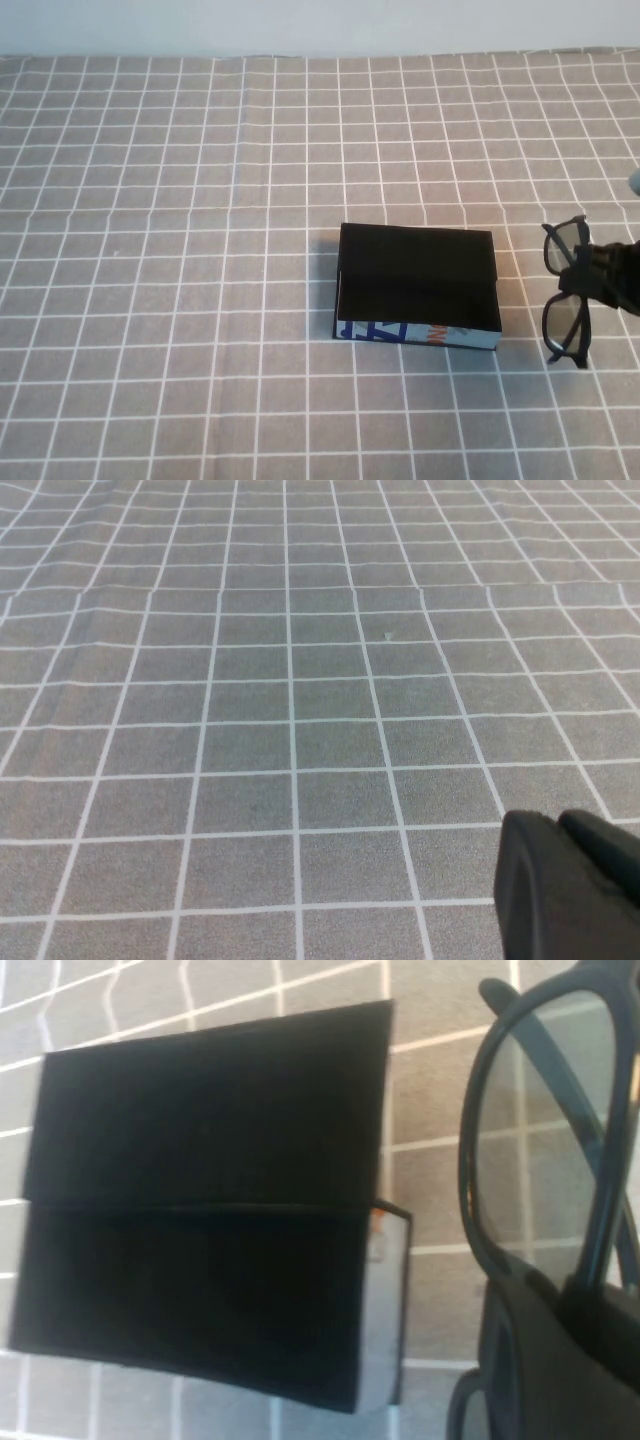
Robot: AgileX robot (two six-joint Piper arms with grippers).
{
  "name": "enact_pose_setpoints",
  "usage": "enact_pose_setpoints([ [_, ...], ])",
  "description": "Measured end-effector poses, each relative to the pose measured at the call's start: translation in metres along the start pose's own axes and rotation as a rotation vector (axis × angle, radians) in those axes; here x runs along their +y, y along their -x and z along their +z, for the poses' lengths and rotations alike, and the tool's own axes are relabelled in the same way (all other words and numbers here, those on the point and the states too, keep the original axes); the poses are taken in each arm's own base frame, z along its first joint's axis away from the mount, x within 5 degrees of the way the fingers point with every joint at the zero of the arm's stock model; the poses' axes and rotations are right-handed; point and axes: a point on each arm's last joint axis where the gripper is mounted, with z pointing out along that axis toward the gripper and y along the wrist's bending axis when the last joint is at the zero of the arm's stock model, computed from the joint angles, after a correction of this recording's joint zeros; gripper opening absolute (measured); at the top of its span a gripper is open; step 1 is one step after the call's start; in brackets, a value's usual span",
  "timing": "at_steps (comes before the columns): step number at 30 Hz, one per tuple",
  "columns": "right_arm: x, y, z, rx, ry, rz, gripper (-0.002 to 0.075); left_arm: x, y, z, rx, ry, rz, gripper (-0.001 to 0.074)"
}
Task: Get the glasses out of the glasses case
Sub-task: Place the glasses on the table
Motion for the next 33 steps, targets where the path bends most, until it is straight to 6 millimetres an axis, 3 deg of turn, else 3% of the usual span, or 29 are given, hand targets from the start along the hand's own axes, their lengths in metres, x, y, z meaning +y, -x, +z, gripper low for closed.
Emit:
enact_pose_setpoints([
  [12, -0.015, -0.008, 0.023, 0.086, -0.023, 0.015, 0.0039, 0.000, 0.000, 0.000, 0.000, 0.000, 0.000, -0.0005],
  [19, -0.012, -0.006, 0.014, 0.070, -0.031, -0.023, 0.0204, 0.000, 0.000, 0.000, 0.000, 0.000, 0.000, -0.0005],
  [23, -0.004, -0.001, 0.000, 0.021, -0.031, -0.066, 0.0258, 0.000, 0.000, 0.000, 0.000, 0.000, 0.000, -0.0005],
  [26, 0.005, 0.002, -0.017, -0.031, -0.020, -0.110, 0.0255, 0.000, 0.000, 0.000, 0.000, 0.000, 0.000, -0.0005],
  [28, 0.015, 0.004, -0.033, -0.074, 0.002, -0.145, 0.0214, 0.000, 0.000, 0.000, 0.000, 0.000, 0.000, -0.0005],
  [33, 0.046, -0.001, -0.088, -0.211, 0.049, -0.299, 0.0027, 0.000, 0.000, 0.000, 0.000, 0.000, 0.000, -0.0005],
])
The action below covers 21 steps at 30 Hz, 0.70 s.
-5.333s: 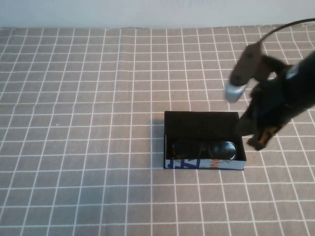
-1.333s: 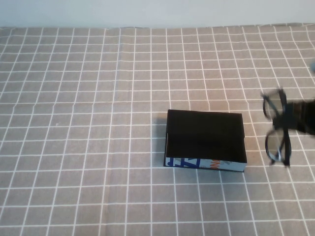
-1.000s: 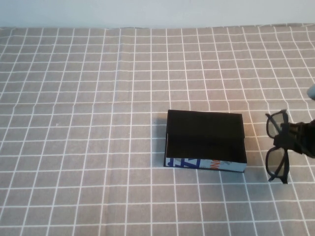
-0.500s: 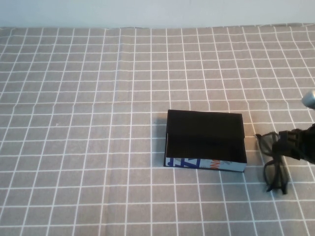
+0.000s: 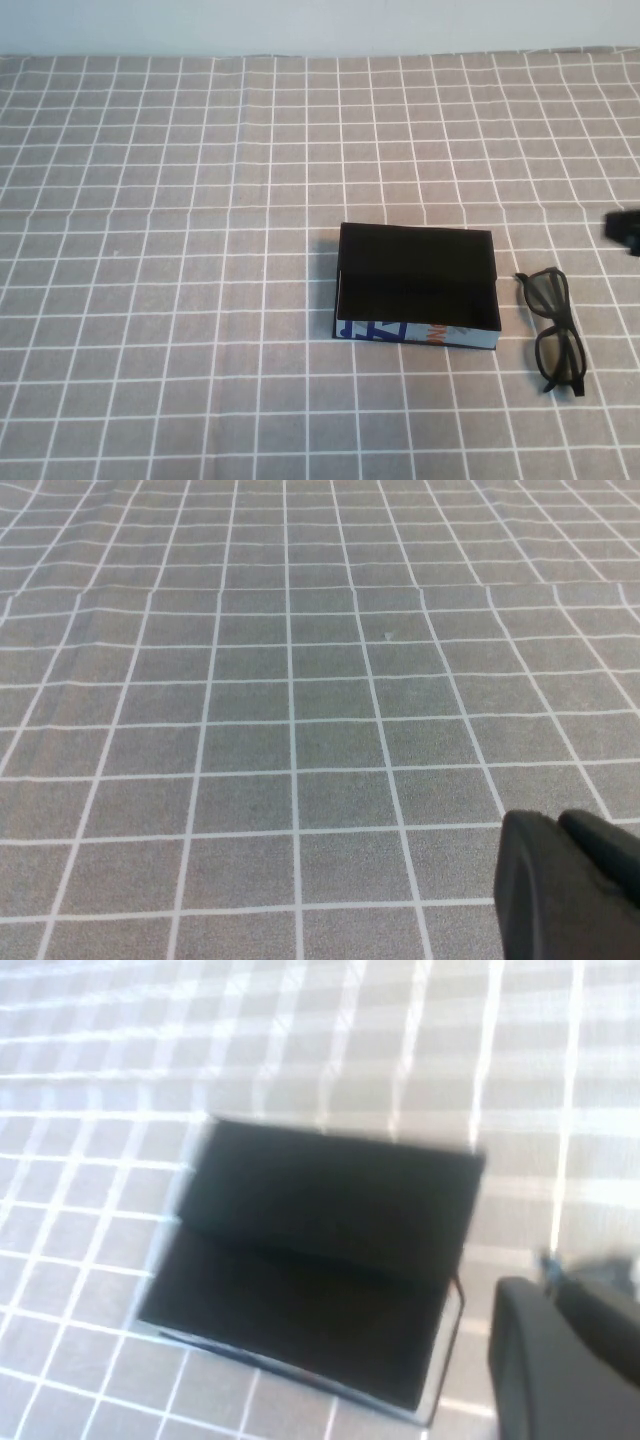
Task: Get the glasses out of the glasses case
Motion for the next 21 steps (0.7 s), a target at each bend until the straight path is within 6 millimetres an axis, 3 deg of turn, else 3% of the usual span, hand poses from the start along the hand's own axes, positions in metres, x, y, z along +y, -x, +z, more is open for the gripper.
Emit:
enact_pose_setpoints([
  [6, 0.044, 0.011, -0.095, -0.239, -0.067, -0.275, -0.0013, 0.000, 0.000, 0.000, 0.000, 0.000, 0.000, -0.0005],
  [9, 0.057, -0.001, -0.137, -0.331, -0.163, -0.349, -0.0015, 0.000, 0.000, 0.000, 0.000, 0.000, 0.000, -0.0005],
  [12, 0.060, -0.018, -0.167, -0.364, -0.279, -0.376, -0.0016, 0.000, 0.000, 0.000, 0.000, 0.000, 0.000, -0.0005],
  [15, 0.060, -0.029, -0.179, -0.356, -0.327, -0.387, -0.0016, 0.000, 0.000, 0.000, 0.000, 0.000, 0.000, -0.0005],
  [21, 0.067, -0.037, -0.176, -0.310, -0.203, -0.215, -0.0016, 0.000, 0.000, 0.000, 0.000, 0.000, 0.000, -0.0005],
])
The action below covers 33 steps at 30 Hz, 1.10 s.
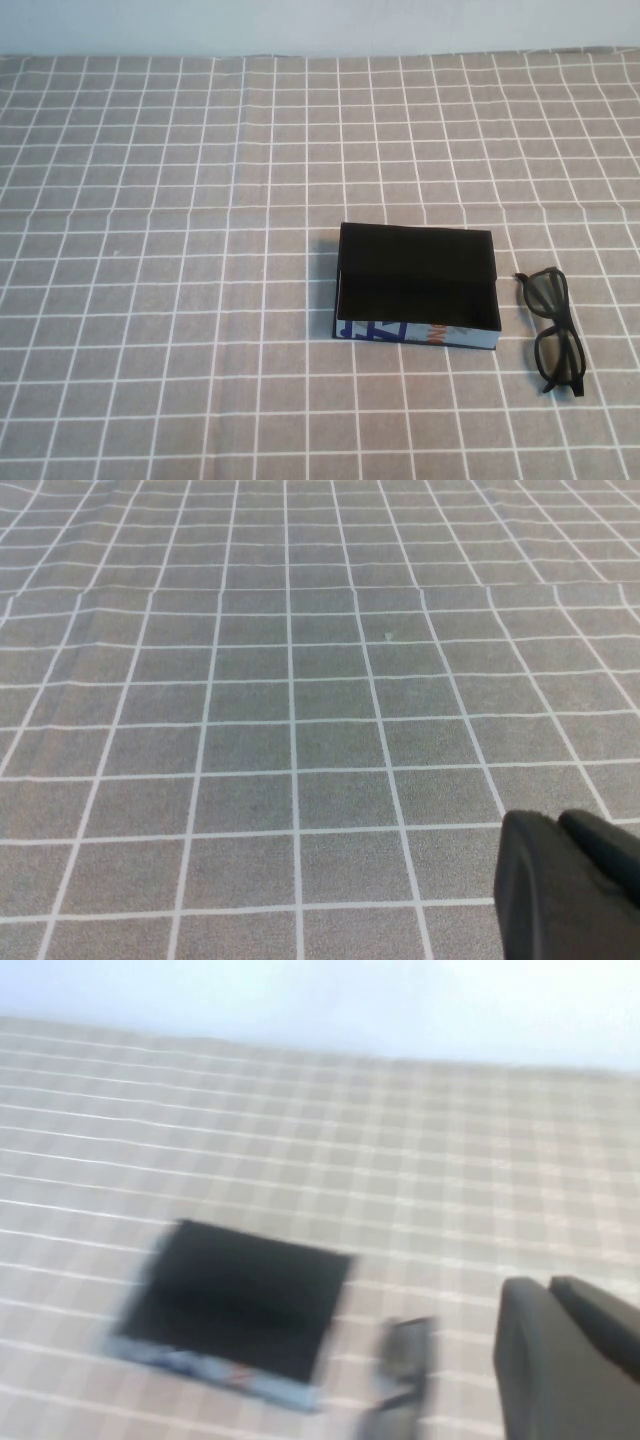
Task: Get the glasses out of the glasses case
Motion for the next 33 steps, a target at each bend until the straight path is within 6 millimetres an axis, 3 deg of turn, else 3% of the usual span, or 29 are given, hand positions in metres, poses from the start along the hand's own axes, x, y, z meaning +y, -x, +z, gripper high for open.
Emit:
enact_pose_setpoints([
  [12, 0.015, 0.000, -0.001, 0.012, 0.164, 0.173, -0.0016, 0.000, 0.000, 0.000, 0.000, 0.000, 0.000, -0.0005],
  [21, -0.004, 0.003, 0.001, -0.150, -0.039, 0.024, -0.0017, 0.000, 0.000, 0.000, 0.000, 0.000, 0.000, -0.0005],
  [26, -0.015, -0.029, 0.006, -0.208, -0.137, -0.013, -0.0018, 0.000, 0.000, 0.000, 0.000, 0.000, 0.000, -0.0005],
  [33, -0.026, -0.122, 0.033, -0.154, -0.177, -0.001, -0.0018, 0.000, 0.000, 0.000, 0.000, 0.000, 0.000, -0.0005],
])
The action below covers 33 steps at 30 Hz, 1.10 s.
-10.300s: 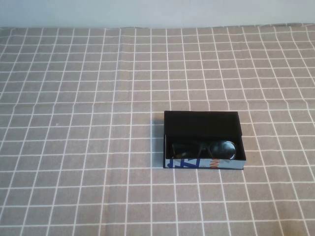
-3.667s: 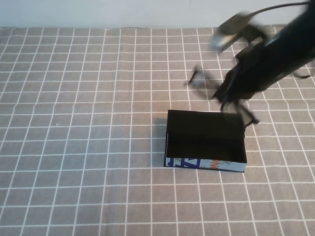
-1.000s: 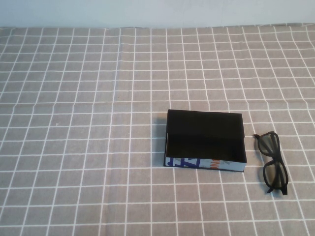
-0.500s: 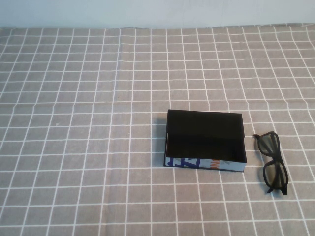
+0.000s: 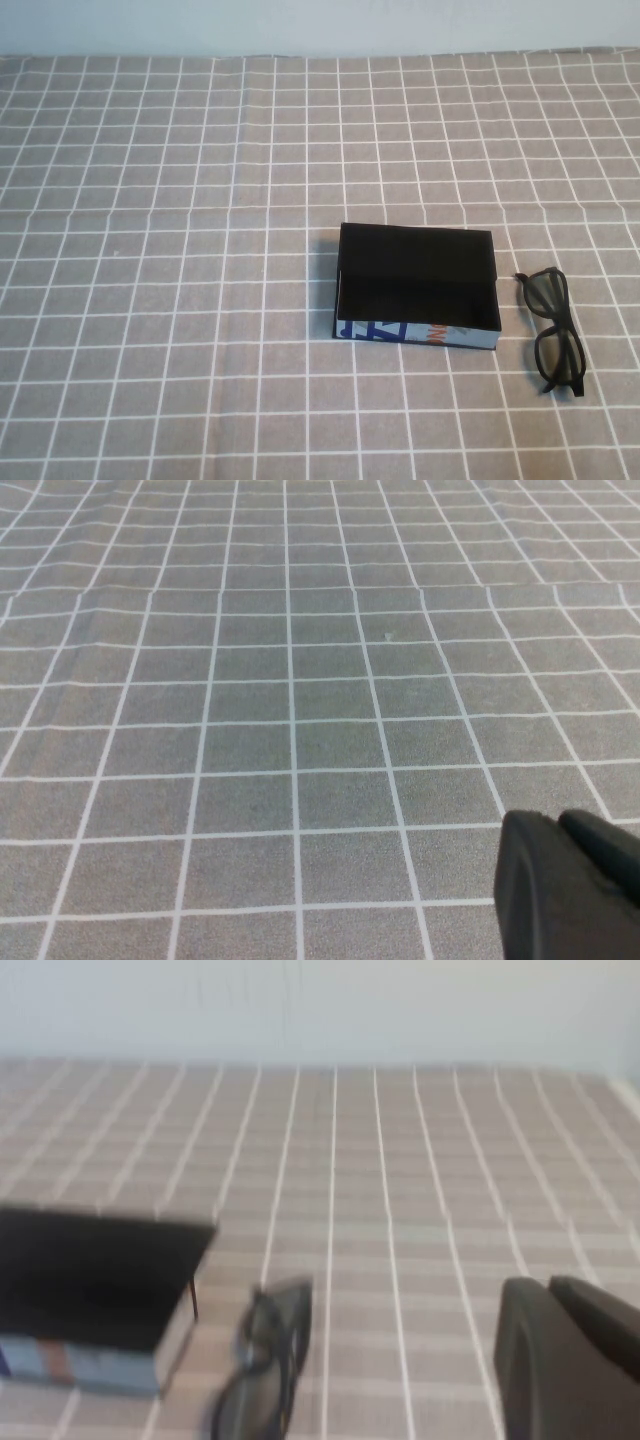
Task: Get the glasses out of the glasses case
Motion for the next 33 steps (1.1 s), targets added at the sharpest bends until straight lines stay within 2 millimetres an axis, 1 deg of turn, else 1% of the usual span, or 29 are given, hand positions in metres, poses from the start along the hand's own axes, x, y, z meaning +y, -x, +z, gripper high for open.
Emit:
enact_pose_setpoints([
  [1, -0.001, -0.014, 0.003, 0.015, -0.002, 0.004, -0.0018, 0.000, 0.000, 0.000, 0.000, 0.000, 0.000, -0.0005],
  [4, -0.003, -0.047, 0.010, 0.032, -0.009, 0.006, -0.0018, 0.000, 0.000, 0.000, 0.000, 0.000, 0.000, -0.0005],
  [7, -0.004, -0.067, 0.014, 0.016, -0.015, 0.014, -0.0018, 0.000, 0.000, 0.000, 0.000, 0.000, 0.000, -0.0005],
  [10, -0.004, -0.070, 0.012, 0.006, -0.011, 0.034, -0.0018, 0.000, 0.000, 0.000, 0.000, 0.000, 0.000, -0.0005],
  [14, -0.003, -0.075, 0.012, 0.052, -0.004, 0.052, -0.0018, 0.000, 0.000, 0.000, 0.000, 0.000, 0.000, -0.0005],
  [21, -0.001, -0.076, 0.012, 0.057, 0.012, 0.110, -0.0018, 0.000, 0.000, 0.000, 0.000, 0.000, 0.000, -0.0005],
  [33, -0.001, -0.076, 0.012, 0.056, 0.018, 0.130, -0.0018, 0.000, 0.000, 0.000, 0.000, 0.000, 0.000, -0.0005],
])
